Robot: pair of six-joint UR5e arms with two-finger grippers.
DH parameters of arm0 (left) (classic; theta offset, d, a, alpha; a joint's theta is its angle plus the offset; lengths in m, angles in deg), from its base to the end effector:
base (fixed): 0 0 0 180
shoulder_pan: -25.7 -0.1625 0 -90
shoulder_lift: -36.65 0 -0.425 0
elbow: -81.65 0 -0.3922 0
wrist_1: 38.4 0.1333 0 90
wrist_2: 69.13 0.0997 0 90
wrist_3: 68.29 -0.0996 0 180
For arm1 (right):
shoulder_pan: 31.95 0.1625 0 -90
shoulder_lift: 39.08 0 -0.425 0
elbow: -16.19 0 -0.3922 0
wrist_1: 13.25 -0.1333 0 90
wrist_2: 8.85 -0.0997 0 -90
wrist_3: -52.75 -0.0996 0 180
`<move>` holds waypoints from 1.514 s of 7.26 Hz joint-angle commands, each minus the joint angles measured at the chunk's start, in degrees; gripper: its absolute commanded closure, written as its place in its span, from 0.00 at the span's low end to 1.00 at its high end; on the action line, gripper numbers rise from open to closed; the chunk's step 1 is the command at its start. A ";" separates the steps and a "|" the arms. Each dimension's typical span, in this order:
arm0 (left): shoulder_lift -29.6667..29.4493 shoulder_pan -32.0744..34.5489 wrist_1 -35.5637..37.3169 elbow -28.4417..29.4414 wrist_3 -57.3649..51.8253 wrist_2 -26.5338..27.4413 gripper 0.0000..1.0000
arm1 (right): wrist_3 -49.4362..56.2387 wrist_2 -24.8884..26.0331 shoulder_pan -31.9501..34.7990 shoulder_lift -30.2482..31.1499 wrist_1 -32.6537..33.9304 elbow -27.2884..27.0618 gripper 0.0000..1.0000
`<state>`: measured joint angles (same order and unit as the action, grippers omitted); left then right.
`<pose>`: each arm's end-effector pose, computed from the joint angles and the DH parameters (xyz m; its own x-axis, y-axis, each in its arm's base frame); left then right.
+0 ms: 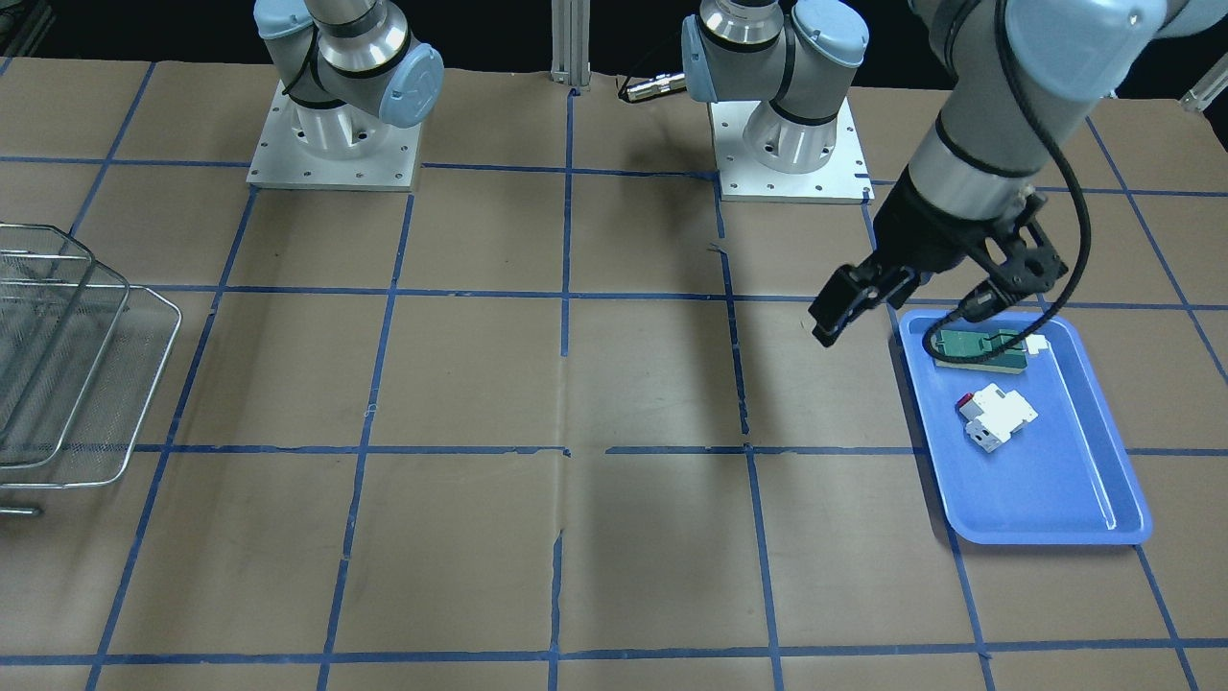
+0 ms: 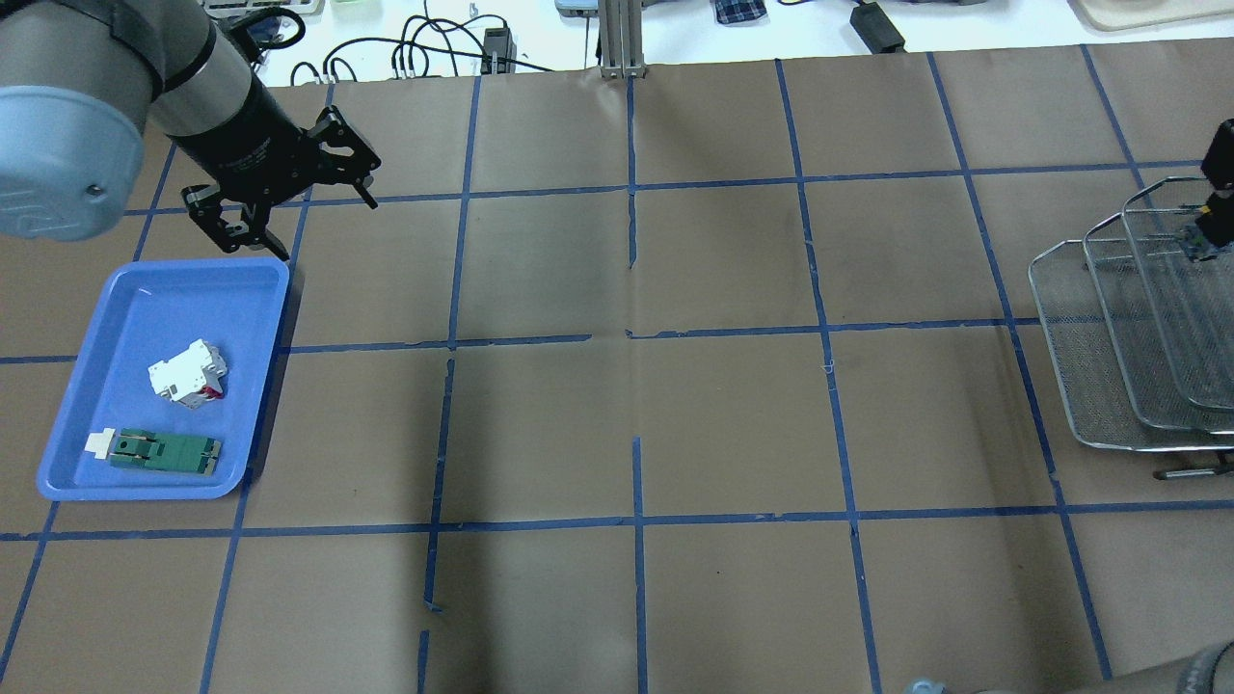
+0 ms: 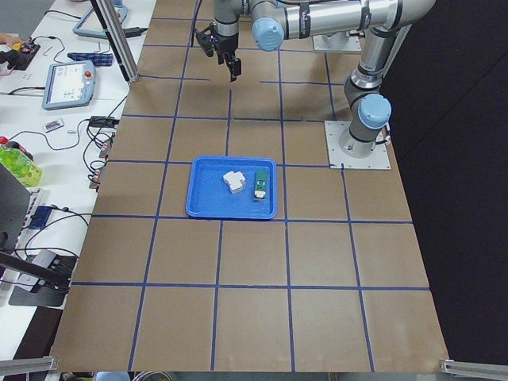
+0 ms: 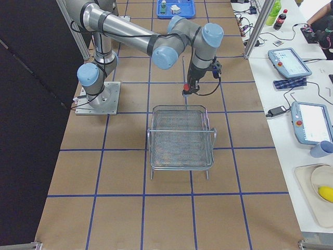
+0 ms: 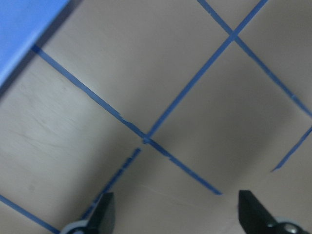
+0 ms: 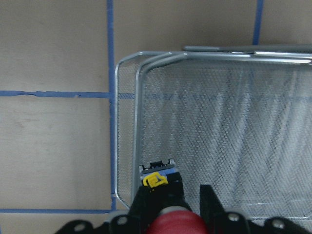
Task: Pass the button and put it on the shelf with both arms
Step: 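Lower the red button onto the mesh shelf and open the right gripper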
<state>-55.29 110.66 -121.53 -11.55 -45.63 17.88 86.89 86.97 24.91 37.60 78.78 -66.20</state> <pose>-0.0934 -0.5179 0.4557 -0.8843 -0.4631 0.0597 -0.4643 0.8856 -0.0078 -0.2146 -0.5541 0.4318 -0.9986 -0.0233 0.0477 -0.0180 0.9938 0.1099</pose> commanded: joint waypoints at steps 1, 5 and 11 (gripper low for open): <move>4.29 0.64 -3.44 0.21 -5.15 -0.08 0.00 | 1.72 0.95 -2.81 -1.52 4.12 -1.79 0.86; 5.70 0.73 -7.12 -1.28 -16.85 5.53 0.00 | 1.10 7.28 -3.25 -3.02 5.09 -2.51 0.76; 6.50 0.73 -9.94 -1.81 -25.29 4.66 0.00 | 1.37 7.37 -3.25 -3.29 8.60 -2.51 0.00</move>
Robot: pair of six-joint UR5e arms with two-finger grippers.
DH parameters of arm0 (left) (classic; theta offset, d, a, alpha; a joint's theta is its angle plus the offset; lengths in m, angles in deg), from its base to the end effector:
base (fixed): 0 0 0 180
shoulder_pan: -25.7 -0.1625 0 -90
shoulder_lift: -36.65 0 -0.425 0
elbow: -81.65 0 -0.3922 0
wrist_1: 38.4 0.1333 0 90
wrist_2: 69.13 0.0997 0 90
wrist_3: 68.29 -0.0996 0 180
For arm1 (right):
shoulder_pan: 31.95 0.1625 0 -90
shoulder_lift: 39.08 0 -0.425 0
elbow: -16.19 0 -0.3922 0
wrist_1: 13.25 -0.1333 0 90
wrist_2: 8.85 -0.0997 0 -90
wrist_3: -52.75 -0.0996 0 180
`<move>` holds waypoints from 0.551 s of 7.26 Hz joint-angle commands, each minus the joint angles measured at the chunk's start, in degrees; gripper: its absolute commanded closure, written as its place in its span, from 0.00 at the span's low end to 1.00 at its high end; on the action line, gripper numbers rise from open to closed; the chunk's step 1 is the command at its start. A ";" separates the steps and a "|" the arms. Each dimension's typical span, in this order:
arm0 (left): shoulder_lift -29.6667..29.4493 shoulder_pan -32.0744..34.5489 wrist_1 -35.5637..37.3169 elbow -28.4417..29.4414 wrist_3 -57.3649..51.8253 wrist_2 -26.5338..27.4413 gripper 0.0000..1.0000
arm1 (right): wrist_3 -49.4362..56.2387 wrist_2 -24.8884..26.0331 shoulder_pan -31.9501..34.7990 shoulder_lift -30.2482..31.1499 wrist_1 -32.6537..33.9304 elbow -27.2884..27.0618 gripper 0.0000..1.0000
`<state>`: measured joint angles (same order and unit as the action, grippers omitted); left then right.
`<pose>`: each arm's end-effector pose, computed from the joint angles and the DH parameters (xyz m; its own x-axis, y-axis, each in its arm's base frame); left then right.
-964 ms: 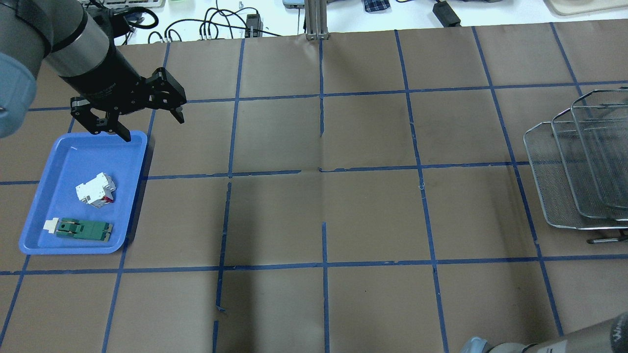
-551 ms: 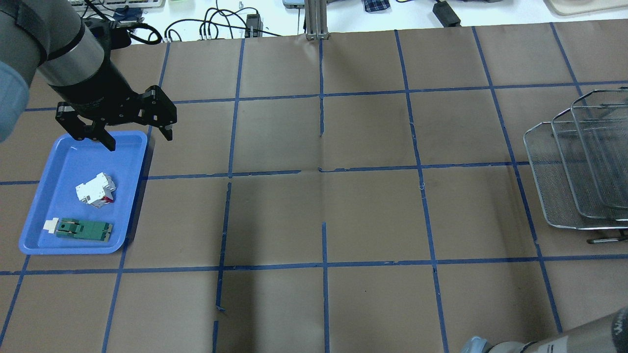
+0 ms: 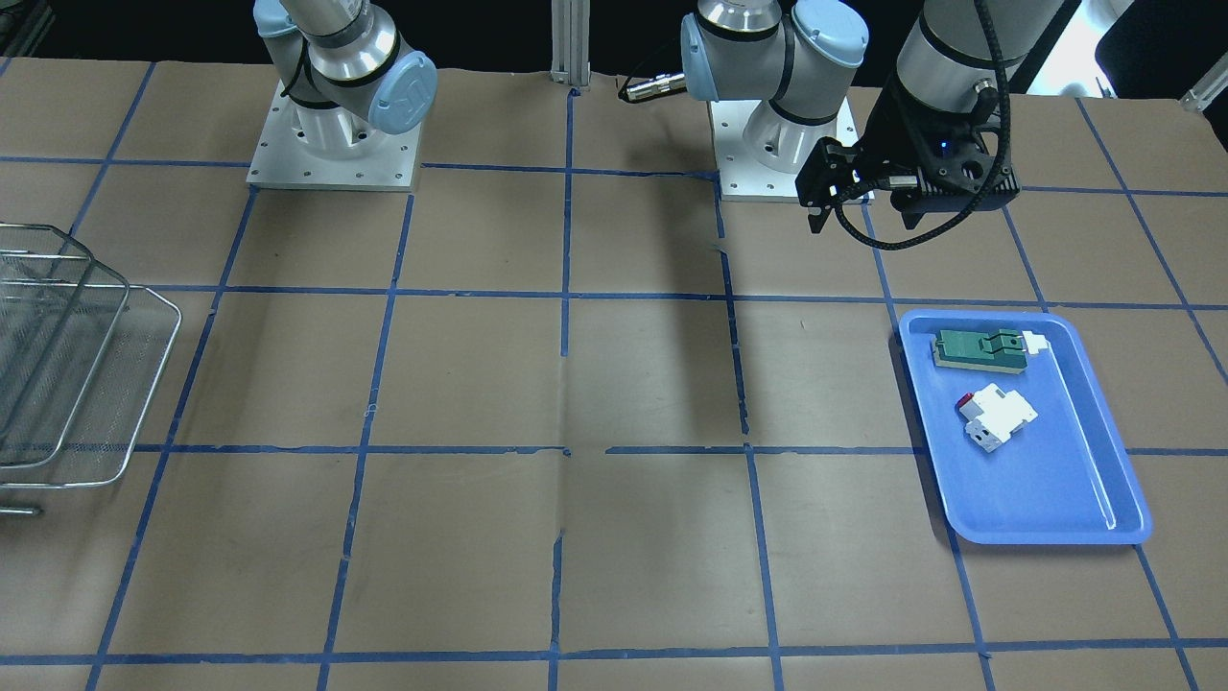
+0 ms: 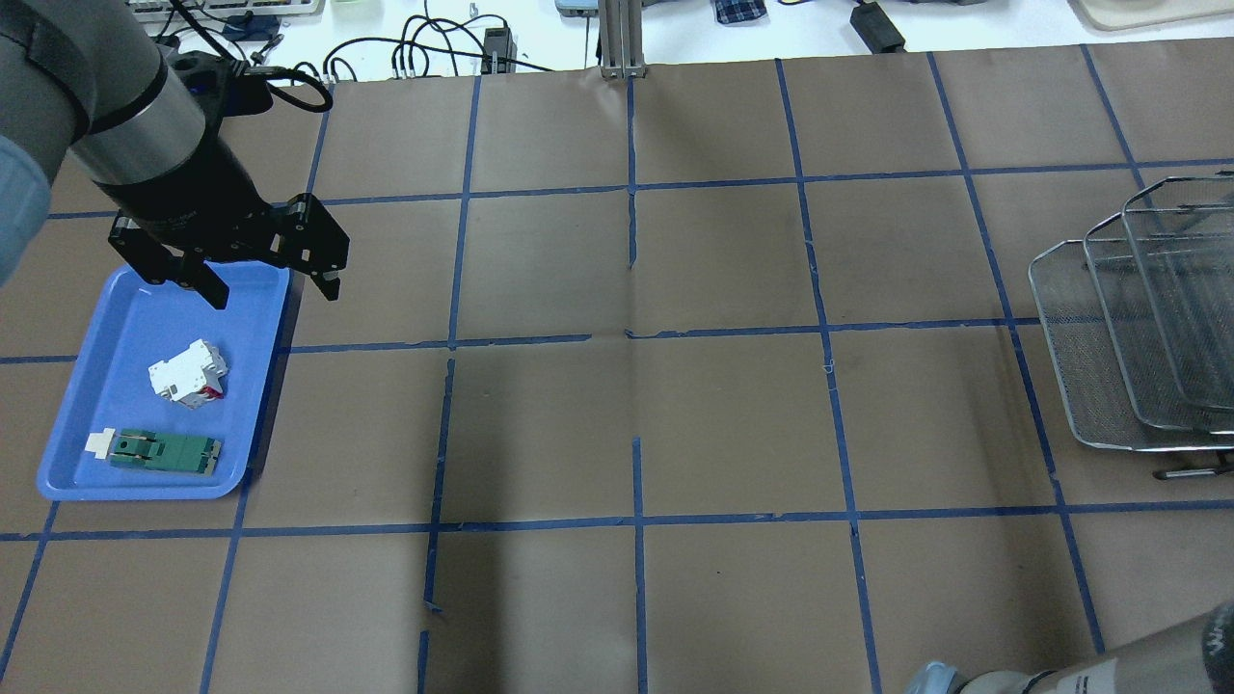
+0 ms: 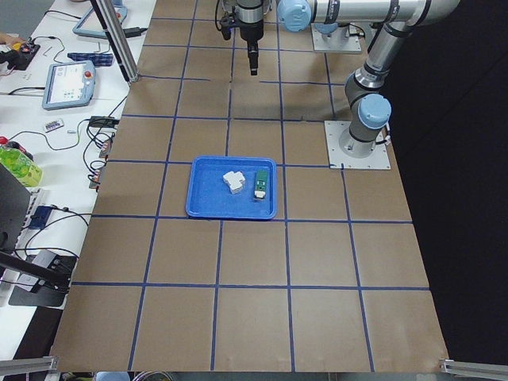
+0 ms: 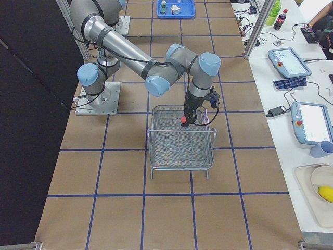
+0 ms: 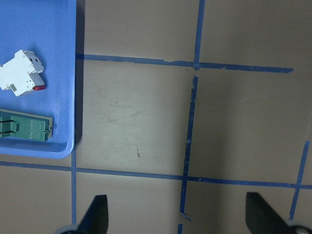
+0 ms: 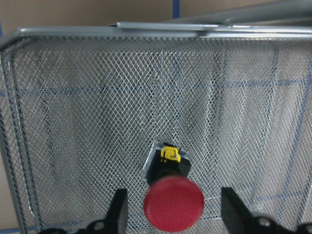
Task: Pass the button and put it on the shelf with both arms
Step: 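Lower the red button onto the mesh shelf and open the right gripper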
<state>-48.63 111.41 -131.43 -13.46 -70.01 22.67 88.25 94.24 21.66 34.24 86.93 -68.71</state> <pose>-0.0961 -0.4593 0.4781 -0.9986 -0.0430 -0.0296 -0.0447 0.9972 0.0606 -0.2689 -0.5515 0.3915 -0.9854 -0.0005 0.1701 0.0256 0.9881 0.1514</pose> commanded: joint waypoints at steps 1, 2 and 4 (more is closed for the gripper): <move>-0.16 0.15 -0.05 0.18 -0.83 -0.91 0.00 | -0.08 0.00 0.09 0.67 0.19 0.18 0.00; -0.16 0.16 -0.05 0.10 -0.74 -2.31 0.00 | -0.17 -0.08 0.44 1.29 -0.16 0.96 0.00; -0.07 0.16 -0.14 0.01 -0.48 -2.42 0.00 | -0.43 -0.79 3.14 6.97 -1.90 1.15 0.00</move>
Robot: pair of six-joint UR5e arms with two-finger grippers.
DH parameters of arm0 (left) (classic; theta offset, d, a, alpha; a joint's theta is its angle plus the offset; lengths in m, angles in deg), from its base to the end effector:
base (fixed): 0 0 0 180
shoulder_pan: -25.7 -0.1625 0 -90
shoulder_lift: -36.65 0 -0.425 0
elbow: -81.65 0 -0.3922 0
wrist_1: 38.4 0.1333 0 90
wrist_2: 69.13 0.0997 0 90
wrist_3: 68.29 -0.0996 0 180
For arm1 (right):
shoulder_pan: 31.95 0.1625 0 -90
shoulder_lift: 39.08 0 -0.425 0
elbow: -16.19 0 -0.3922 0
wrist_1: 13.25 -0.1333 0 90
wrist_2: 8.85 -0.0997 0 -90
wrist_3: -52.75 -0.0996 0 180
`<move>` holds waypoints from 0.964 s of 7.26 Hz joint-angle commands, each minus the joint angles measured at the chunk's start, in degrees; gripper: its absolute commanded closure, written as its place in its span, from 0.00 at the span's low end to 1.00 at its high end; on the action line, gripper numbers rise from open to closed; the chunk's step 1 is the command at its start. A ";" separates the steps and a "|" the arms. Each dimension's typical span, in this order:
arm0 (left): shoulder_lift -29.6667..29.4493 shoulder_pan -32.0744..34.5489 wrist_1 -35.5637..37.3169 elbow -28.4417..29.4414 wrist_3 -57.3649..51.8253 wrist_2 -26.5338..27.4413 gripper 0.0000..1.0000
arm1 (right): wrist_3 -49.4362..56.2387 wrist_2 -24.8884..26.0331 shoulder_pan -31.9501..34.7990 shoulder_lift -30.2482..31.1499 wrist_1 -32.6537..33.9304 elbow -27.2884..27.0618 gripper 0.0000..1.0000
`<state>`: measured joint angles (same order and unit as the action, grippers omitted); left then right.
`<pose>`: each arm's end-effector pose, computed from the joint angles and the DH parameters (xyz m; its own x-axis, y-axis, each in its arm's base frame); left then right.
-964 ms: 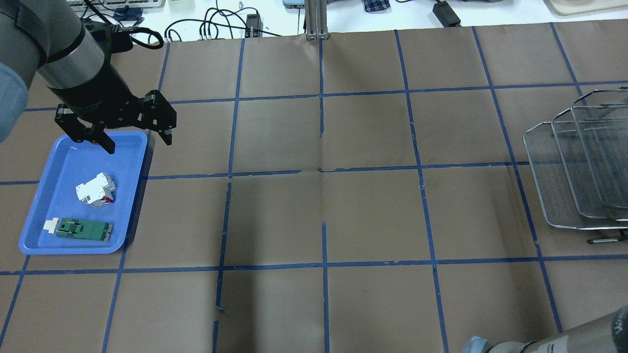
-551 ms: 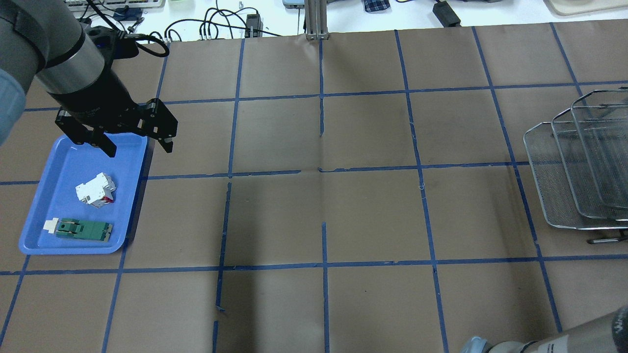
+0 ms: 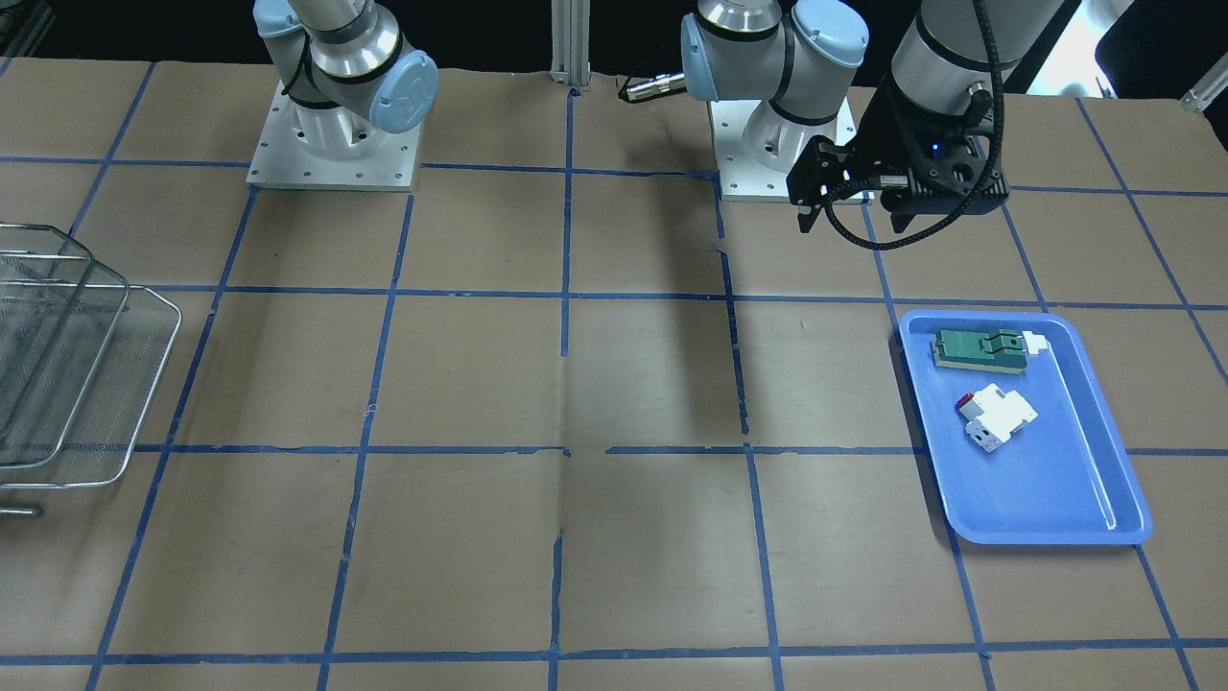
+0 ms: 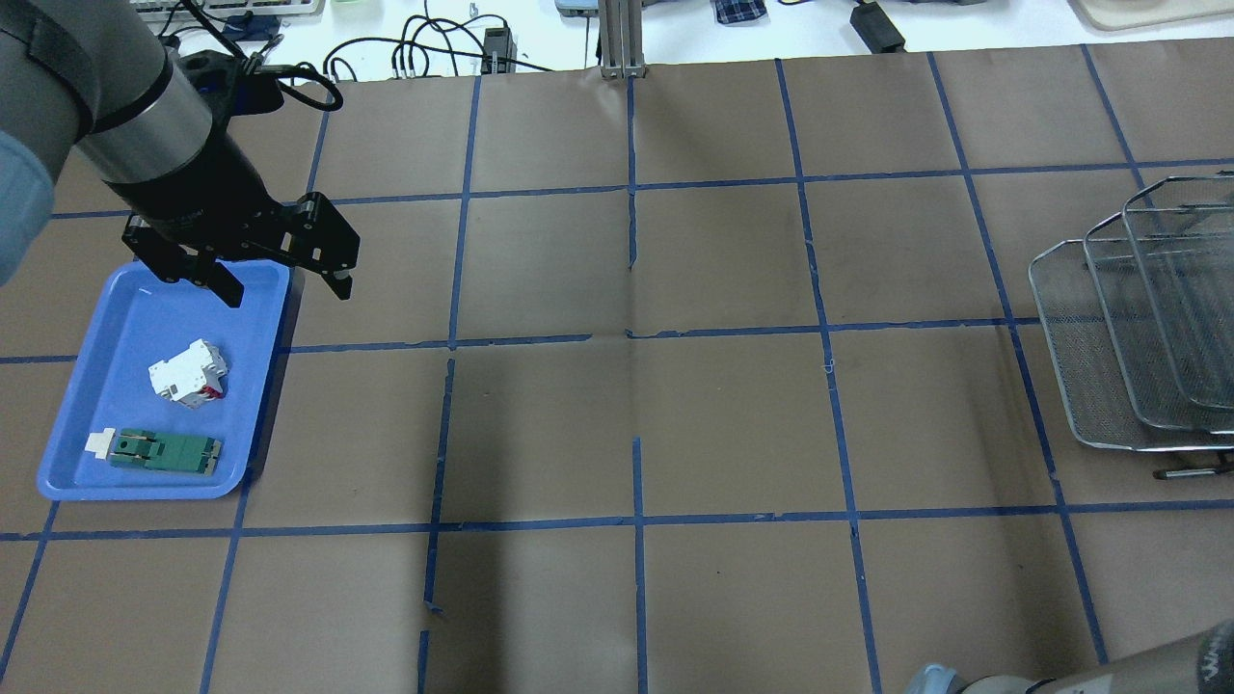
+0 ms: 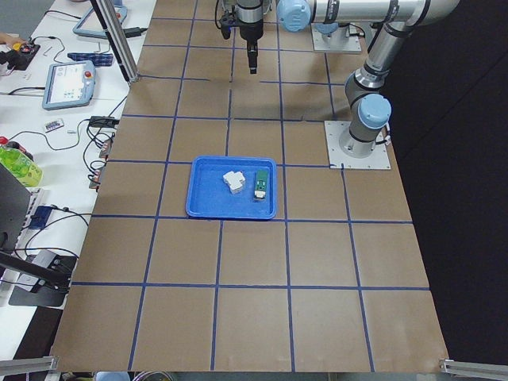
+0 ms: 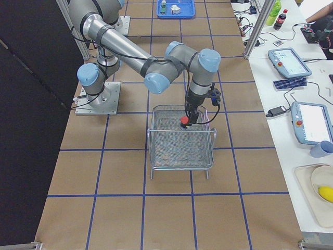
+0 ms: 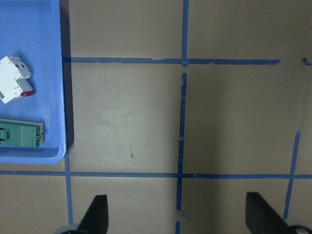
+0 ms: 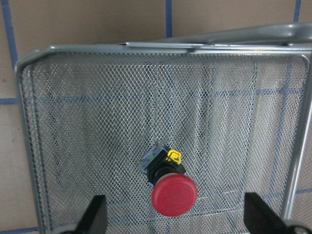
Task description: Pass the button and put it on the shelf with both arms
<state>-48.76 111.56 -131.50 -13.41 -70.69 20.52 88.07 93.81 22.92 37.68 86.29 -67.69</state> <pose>-0.1010 -0.4600 0.4773 -0.9995 -0.0308 0.0087 -0.0302 0.9976 0.0620 -0.2485 -0.5469 0.4347 -0.9791 -0.0081 0.2031 0.0108 0.9957 0.0921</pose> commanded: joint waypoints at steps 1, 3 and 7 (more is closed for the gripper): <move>0.15 0.01 -0.24 -0.04 0.12 -0.09 0.00 | -2.60 -0.44 5.65 6.44 -5.80 0.21 0.00; 0.15 0.01 -0.15 -0.22 0.21 0.00 0.00 | -14.36 -7.85 12.85 10.58 -9.70 0.12 0.00; 0.50 0.01 -0.15 -0.30 0.38 0.00 0.00 | -27.79 -13.54 34.72 12.36 -9.36 0.21 0.00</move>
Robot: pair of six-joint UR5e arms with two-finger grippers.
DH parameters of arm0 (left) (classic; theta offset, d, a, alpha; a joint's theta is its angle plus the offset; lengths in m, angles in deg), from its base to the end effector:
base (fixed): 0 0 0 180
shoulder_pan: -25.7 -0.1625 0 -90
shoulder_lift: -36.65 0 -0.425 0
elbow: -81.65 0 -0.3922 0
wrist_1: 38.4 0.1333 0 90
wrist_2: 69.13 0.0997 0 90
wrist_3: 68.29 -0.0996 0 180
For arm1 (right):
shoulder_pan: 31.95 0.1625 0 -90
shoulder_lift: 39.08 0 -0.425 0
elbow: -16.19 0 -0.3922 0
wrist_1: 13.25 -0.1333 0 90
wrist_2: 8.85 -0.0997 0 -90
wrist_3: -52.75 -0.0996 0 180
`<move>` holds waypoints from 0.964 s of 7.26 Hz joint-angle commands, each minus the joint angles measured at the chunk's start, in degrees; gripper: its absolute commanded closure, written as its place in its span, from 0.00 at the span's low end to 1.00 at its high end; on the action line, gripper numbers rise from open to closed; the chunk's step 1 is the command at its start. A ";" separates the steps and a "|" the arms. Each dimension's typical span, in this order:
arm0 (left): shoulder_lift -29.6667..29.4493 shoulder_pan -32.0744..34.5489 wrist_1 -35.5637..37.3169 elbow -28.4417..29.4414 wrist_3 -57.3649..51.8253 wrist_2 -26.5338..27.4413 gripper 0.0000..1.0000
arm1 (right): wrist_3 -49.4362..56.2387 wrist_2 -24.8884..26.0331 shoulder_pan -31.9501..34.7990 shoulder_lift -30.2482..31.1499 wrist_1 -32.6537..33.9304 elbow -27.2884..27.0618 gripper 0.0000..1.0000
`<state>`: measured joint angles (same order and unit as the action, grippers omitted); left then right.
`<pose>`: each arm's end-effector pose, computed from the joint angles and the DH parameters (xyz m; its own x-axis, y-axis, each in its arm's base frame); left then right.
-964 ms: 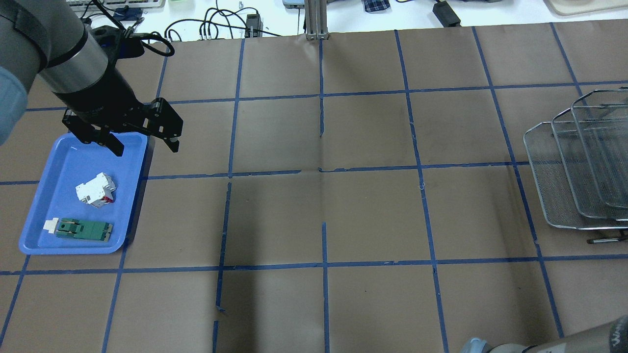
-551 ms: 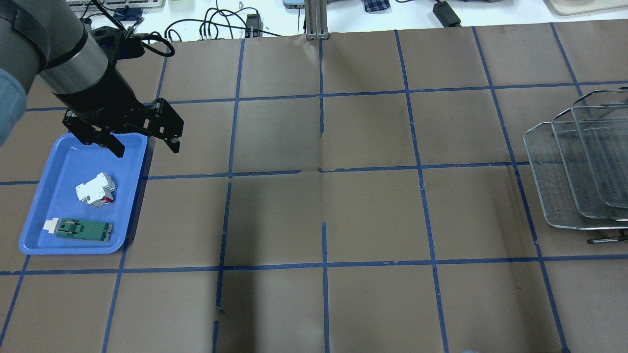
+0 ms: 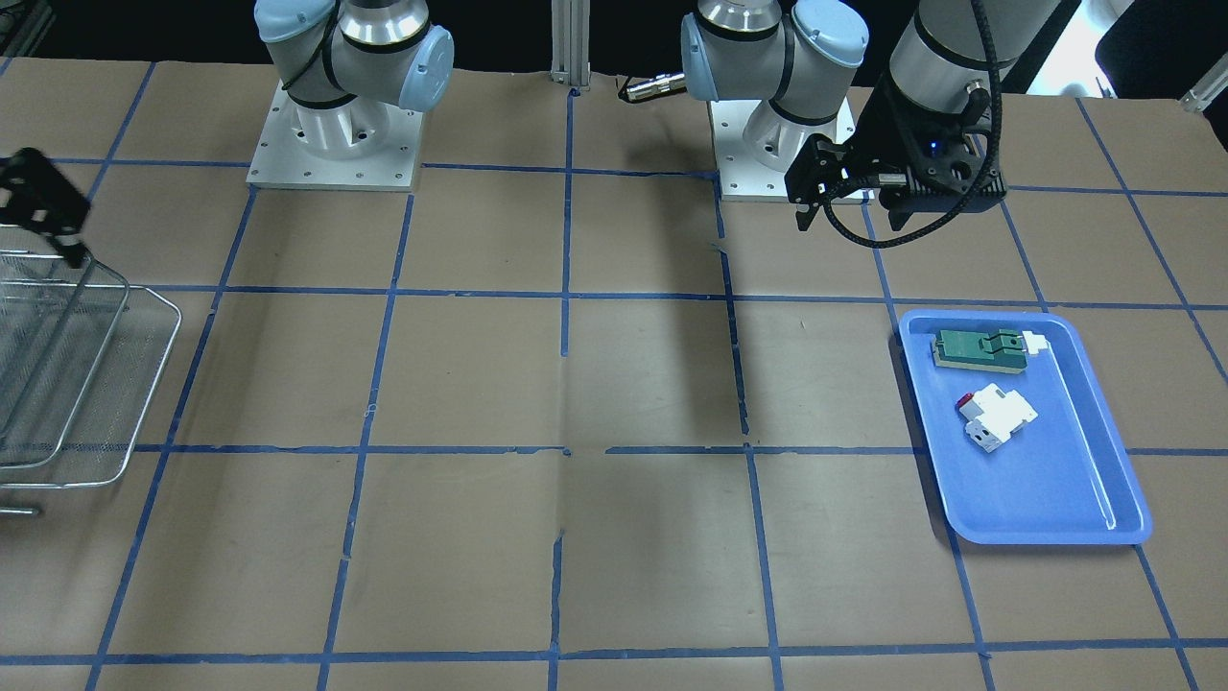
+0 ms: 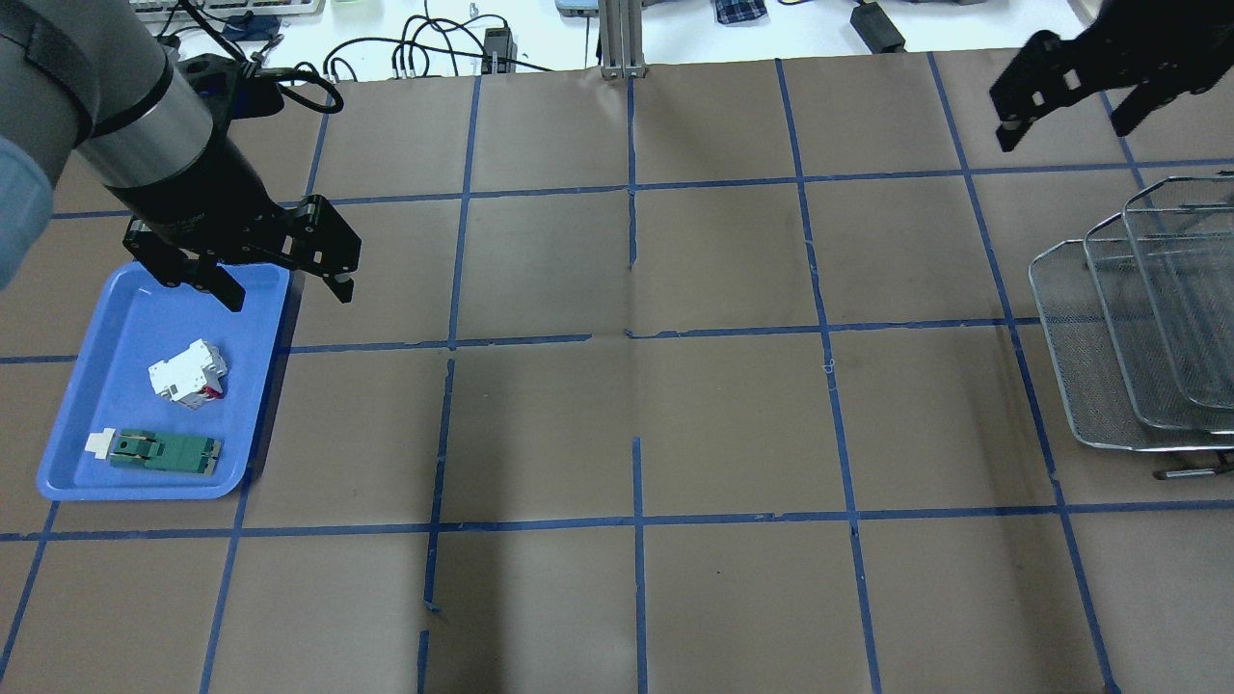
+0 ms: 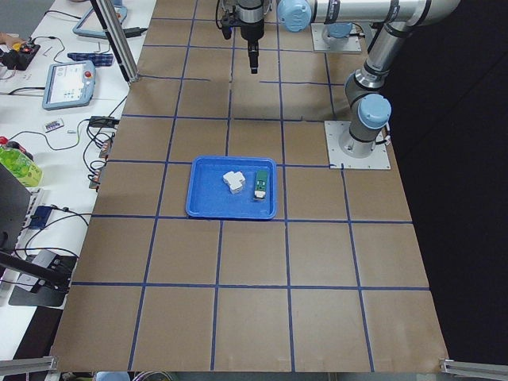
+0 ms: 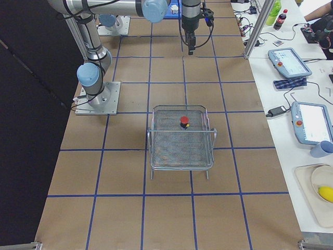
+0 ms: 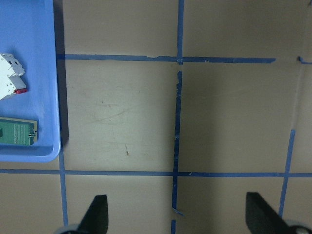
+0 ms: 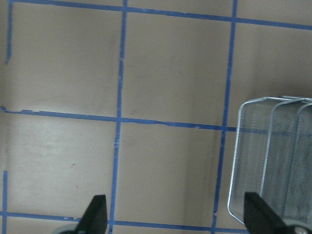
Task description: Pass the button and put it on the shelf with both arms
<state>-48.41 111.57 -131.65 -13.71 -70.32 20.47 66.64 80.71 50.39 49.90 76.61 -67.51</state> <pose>-0.1013 -0.4572 0.4773 -0.9993 -0.0372 0.0092 -0.0365 0.9973 0.0637 0.0654 -0.5197 0.5333 -0.9940 -0.1082 0.0141 -0.1091 0.9901 -0.0888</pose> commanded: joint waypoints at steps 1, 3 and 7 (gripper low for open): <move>0.15 0.00 0.00 -0.18 0.01 0.22 0.00 | -13.47 0.52 12.01 0.14 0.58 0.03 0.00; 0.24 0.00 0.00 -0.44 -0.34 0.48 0.00 | -14.33 0.53 12.85 -0.56 0.85 0.20 0.00; 0.33 0.00 0.18 -0.09 -0.34 0.23 0.00 | -14.07 0.71 11.97 -2.40 0.67 0.29 0.00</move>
<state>-48.10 111.56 -131.57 -13.87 -70.71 20.87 52.56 81.47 62.73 48.40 77.37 -67.32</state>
